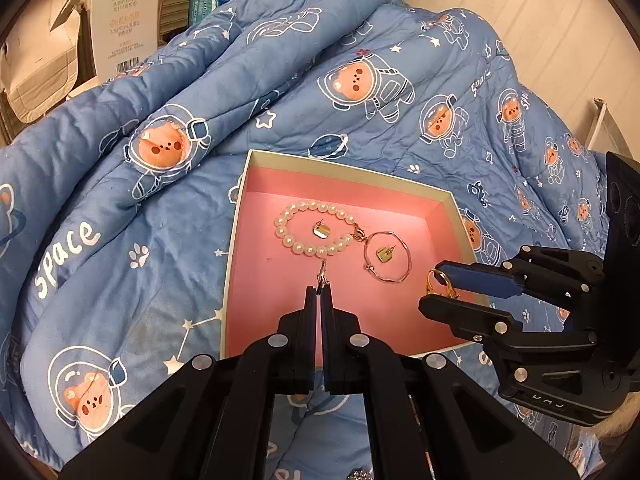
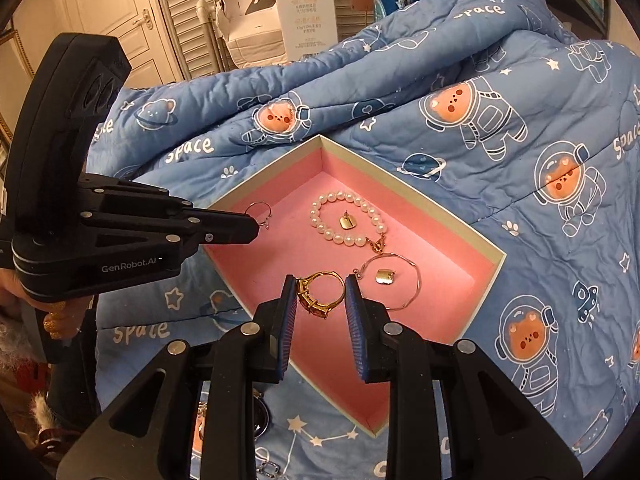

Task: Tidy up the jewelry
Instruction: 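Carry the earring into the box with the left tool while the right tool carries the ring, then open both tools over the box, releasing the earring and ring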

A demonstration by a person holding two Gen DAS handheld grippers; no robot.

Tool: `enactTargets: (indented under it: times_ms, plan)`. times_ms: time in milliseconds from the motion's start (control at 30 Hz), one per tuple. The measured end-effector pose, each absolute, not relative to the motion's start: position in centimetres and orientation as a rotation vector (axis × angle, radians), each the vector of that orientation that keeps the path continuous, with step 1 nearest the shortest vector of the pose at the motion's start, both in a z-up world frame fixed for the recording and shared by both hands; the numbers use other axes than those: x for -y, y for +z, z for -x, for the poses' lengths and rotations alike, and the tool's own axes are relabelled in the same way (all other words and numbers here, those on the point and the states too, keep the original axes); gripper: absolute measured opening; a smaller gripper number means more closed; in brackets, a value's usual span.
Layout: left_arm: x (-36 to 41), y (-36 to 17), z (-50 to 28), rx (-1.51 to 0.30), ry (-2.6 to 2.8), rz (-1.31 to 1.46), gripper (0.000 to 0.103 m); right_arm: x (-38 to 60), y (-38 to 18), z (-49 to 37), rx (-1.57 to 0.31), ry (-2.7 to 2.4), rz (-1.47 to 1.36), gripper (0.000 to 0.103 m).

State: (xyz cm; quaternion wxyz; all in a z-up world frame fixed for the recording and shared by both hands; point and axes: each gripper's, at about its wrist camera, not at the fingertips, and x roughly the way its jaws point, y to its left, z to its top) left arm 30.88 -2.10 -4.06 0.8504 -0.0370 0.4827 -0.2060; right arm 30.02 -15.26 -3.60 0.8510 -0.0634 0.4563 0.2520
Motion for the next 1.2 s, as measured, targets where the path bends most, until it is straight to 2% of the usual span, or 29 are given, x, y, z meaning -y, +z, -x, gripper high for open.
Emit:
enactTargets:
  times_ms: [567, 1200]
  plan:
    - [4.9, -6.6, -33.9, -1.127, -0.425, -0.059, 0.002, 12.4, -7.4, -34.2, -1.053, 0.58, 0.266, 0.025]
    - [5.6, -5.9, -33.7, -1.085, -0.406, -0.109, 0.002, 11.1, -8.8, -35.1, -1.033, 0.59, 0.342, 0.026]
